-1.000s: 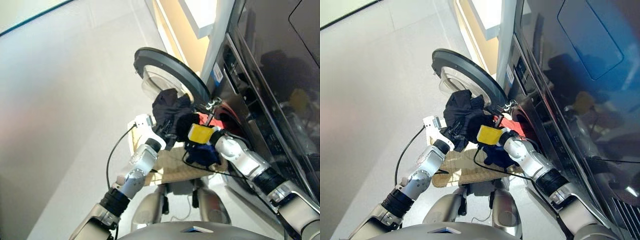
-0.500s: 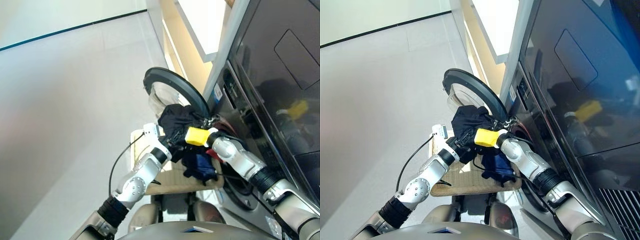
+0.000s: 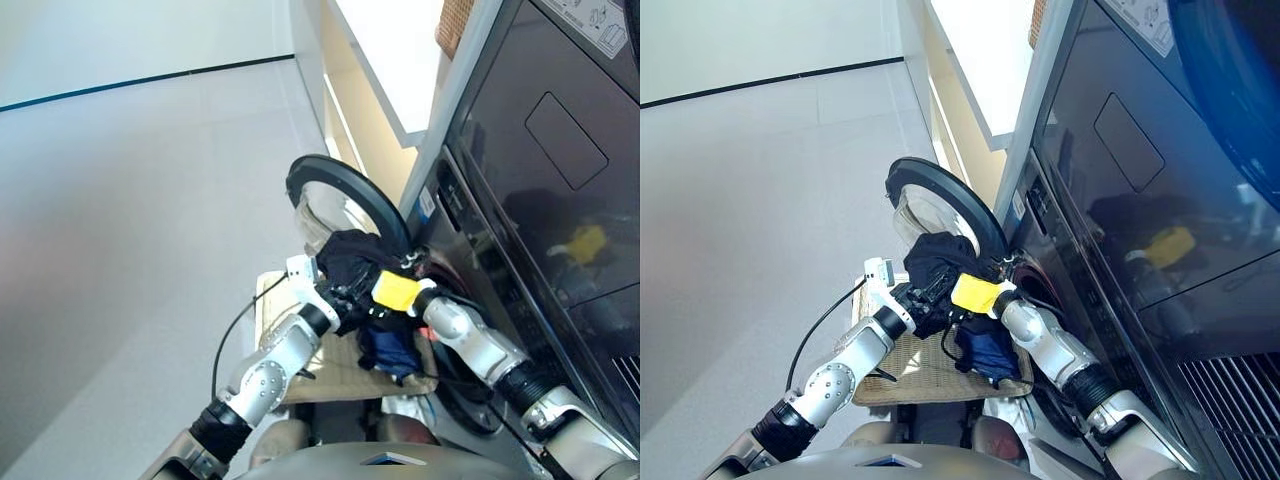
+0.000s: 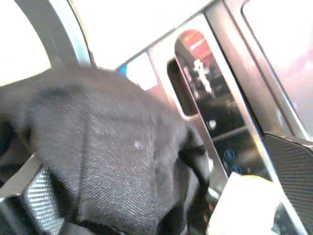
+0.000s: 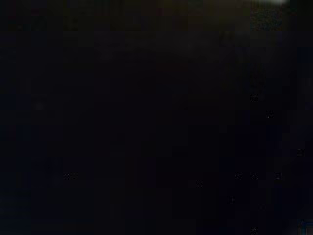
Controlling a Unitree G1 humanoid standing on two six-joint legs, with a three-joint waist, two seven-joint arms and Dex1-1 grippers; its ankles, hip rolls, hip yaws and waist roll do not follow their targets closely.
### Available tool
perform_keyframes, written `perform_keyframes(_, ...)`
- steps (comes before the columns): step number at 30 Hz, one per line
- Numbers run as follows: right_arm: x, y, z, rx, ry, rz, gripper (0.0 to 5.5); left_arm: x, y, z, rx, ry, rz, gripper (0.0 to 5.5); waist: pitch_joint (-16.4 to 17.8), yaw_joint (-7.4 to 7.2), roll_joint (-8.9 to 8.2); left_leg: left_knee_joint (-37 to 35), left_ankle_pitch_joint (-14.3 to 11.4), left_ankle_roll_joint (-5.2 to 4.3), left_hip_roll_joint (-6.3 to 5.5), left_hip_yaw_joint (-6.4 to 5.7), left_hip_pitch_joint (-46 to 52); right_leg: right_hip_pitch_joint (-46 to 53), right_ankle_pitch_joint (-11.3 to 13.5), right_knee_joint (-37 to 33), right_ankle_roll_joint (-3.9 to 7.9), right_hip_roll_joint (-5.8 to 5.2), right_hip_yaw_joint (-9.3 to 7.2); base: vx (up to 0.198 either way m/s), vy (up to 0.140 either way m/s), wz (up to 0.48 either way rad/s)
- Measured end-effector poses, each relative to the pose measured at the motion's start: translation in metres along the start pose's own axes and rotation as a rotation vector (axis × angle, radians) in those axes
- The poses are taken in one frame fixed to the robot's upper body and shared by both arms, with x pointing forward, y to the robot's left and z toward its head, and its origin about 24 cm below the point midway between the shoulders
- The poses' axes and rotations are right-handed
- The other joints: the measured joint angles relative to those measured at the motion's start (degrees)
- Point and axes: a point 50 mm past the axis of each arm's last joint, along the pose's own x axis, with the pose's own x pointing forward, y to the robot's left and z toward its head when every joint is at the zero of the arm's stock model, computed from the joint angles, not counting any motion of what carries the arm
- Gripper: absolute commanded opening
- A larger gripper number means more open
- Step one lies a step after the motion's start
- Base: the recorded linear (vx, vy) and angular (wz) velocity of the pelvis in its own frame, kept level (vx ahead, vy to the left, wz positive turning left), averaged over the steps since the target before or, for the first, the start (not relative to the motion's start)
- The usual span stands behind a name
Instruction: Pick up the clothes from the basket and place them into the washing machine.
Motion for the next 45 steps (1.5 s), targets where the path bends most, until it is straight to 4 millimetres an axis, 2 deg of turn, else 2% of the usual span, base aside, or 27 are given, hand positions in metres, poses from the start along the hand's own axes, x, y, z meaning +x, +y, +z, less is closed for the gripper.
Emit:
perform_keyframes(3, -0.009, 0.007, -0.011, 0.04, 0.05, -0.044, 0.0, -0.011, 0.015, 0.011, 0.021, -0.09, 0.101, 5.5, -0.85, 0.02, -0.02, -0.13, -0.15, -0.07, 0.03, 0.06, 0.06, 0.05, -0.03, 0.0, 0.0, 0.02, 0.06, 0.0, 0.0, 0.0)
perform_keyframes(5, -0.014, 0.012, -0.018, 0.118, 0.087, -0.101, 0.0, -0.025, 0.031, 0.017, 0.021, -0.175, 0.228, 5.5, -1.33, -0.03, -0.03, -0.17, -0.31, -0.18, 0.07, 0.1, 0.13, 0.1, -0.15, 0.0, -0.05, 0.05, 0.09, 0.0, 0.0, 0.0)
perform_keyframes(7, -0.02, 0.016, -0.024, 0.218, 0.129, -0.151, 0.0, -0.041, 0.046, 0.021, 0.036, -0.226, 0.351, 5.5, -1.4, 0.12, -0.09, -0.11, -0.27, -0.08, 0.08, 0.09, 0.24, 0.2, -0.18, -0.01, -0.08, 0.05, 0.07, 0.0, 0.0, 0.0)
perform_keyframes(12, -0.029, 0.027, -0.034, 0.54, 0.195, -0.287, 0.0, -0.078, 0.089, 0.029, 0.232, -0.279, 0.699, 5.5, -1.51, 0.26, -0.28, -0.17, -0.34, -0.21, 0.08, -0.05, 0.2, 0.29, -0.24, -0.01, -0.09, 0.05, -0.06, -0.038, 0.006, 0.008)
perform_keyframes(16, -0.037, 0.038, -0.046, 0.851, 0.266, -0.404, 0.0, -0.112, 0.123, 0.017, 0.314, -0.204, 0.959, 5.5, -1.79, 0.33, -0.52, -0.12, -0.29, -0.17, 0.02, -0.15, -1.61, -1.38, -0.19, -0.01, -0.19, -0.02, -0.19, -0.104, 0.017, 0.025)
perform_keyframes(19, -0.041, 0.041, -0.051, 0.989, 0.292, -0.449, 0.0, -0.128, 0.133, 0.003, 0.34, -0.128, 1.039, 5.5, -1.5, 0.37, -0.47, 0.03, 0.25, 0.09, -0.06, -0.32, -3.69, -3.39, -0.01, -0.01, -0.29, -0.08, -0.38, -0.117, 0.024, 0.045)
perform_keyframes(21, -0.04, 0.039, -0.052, 1.067, 0.294, -0.487, 0.0, -0.131, 0.136, -0.002, 0.349, -0.101, 1.061, 5.5, -0.42, 0.56, -0.21, 0.06, 0.61, 0.03, -0.12, -0.41, -5.13, -4.81, 0.22, 0.02, -0.34, -0.15, -0.67, -0.168, 0.022, 0.074)
perform_keyframes(27, -0.02, 0.015, -0.042, 1.203, 0.196, -0.561, 0.0, -0.102, 0.129, 0.001, 0.384, -0.095, 0.978, 5.5, 6.37, 0.67, 1.15, 2.07, 1.62, -0.2, -0.3, -0.56, -12.49, -11.69, 1.3, 1.09, -0.64, -0.4, -0.97, -0.129, 0.012, 0.054)
perform_keyframes(31, -0.001, -0.027, -0.025, 1.274, 0.043, -0.676, 0.0, -0.061, 0.115, 0.018, 0.426, -0.15, 0.851, 5.5, 10.5, 0.61, 2.07, 6.21, 1.43, -0.33, -0.33, -0.3, -20.91, -20.08, 0.96, 5.64, -0.94, -0.83, -0.96, -0.086, 0.017, 0.048)
perform_keyframes(32, 0.002, -0.035, -0.021, 1.305, 0.007, -0.709, 0.0, -0.053, 0.11, 0.02, 0.436, -0.151, 0.816, 5.5, 10.92, 0.31, 2.29, 7.45, 1.16, -0.5, -0.38, -0.38, -22.99, -22.48, 0.23, 7.72, -1.4, -1.1, -1.0, -0.076, 0.021, 0.068)
perform_keyframes(35, 0.01, -0.061, -0.009, 1.39, -0.117, -0.799, 0.0, -0.03, 0.097, 0.034, 0.491, -0.173, 0.694, 5.5, 12.5, 0.06, 2.4, 9.76, 0.83, -0.39, -0.72, -0.35, -27.95, -29.01, -1.85, 13.36, -1.73, -1.96, -0.83, 0.0, 0.0, 0.0)
perform_keyframes(41, 0.018, -0.087, 0.009, 1.45, -0.241, -0.858, 0.0, -0.005, 0.067, 0.064, 0.551, -0.284, 0.532, 5.5, 13.28, -0.07, 2.6, 19.49, -2.77, -0.22, -1.17, 0.29, -38.7, -40.26, -5.13, 23.68, -2.43, -3.15, 0.67, -0.039, 0.009, -0.002)
perform_keyframes(43, 0.02, -0.1, 0.014, 1.561, -0.316, -0.937, 0.0, 0.0, 0.061, 0.071, 0.579, -0.3, 0.485, 5.5, 13.27, 0.06, 2.61, 25.26, -5.33, -0.04, -1.1, 0.91, -42.88, -44.2, -6.82, 28.19, -2.42, -3.17, 2.14, 0.0, 0.0, 0.0)
perform_keyframes(45, 0.025, -0.111, 0.021, 1.632, -0.373, -0.971, 0.0, 0.001, 0.059, 0.076, 0.6, -0.303, 0.459, 5.5, 13.26, 0.09, 2.72, 28.84, -6.74, 0.13, -1.07, 1.58, -45.67, -47.07, -7.58, 31.07, -2.2, -3.24, 3.19, -0.036, 0.007, -0.178)
